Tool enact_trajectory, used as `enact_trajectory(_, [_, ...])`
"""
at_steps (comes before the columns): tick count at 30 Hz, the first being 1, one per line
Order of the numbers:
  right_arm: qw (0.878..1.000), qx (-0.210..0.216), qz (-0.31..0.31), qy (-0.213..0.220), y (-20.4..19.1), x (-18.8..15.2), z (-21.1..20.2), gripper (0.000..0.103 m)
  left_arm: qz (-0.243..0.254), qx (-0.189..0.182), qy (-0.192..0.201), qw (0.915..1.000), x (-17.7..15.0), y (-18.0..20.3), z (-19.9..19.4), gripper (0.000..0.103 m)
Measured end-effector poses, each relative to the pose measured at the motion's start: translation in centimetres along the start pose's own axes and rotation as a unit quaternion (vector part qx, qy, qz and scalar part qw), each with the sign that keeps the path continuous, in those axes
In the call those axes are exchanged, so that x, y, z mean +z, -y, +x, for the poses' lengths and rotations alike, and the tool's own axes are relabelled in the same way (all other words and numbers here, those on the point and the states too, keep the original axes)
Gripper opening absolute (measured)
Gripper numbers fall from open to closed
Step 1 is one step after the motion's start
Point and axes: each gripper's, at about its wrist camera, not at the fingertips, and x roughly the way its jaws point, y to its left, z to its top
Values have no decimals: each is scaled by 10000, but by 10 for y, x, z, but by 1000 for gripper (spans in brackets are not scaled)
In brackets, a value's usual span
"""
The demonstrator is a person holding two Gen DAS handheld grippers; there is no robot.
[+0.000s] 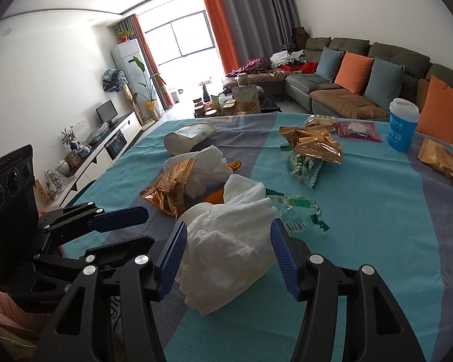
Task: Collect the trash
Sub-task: 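Move both tools back over the table toward the tissues and cups, then grasp the white tissue with the right tool while the left tool grasps the white paper cup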
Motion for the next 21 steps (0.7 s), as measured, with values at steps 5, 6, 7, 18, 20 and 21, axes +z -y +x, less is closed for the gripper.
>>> enact_trajectory(5, [9998, 127, 104, -63, 9, -6, 5, 45, 26, -105, -146, 9998, 3, -3, 12, 34])
enact_trajectory(6, [9998, 147, 117, -68, 11, -6, 6, 42, 12, -152, -182, 9997, 4, -4, 14, 32])
enact_trajectory(7, [9998, 158, 131, -57, 12, -6, 5, 37, -7, -174, -210, 9996, 4, -5, 16, 32])
enact_trajectory(18, [9995, 277, 145, -35, 13, -8, 1, 18, -29, -374, -502, 9980, 6, -9, 38, 31])
enact_trajectory(20, [9995, 290, 157, -28, 13, -7, 0, 16, -20, -352, -499, 9981, 5, -8, 39, 29])
enact_trajectory(21, [9994, 291, 168, -26, 13, -7, 1, 16, -19, -345, -508, 9981, 5, -7, 39, 26])
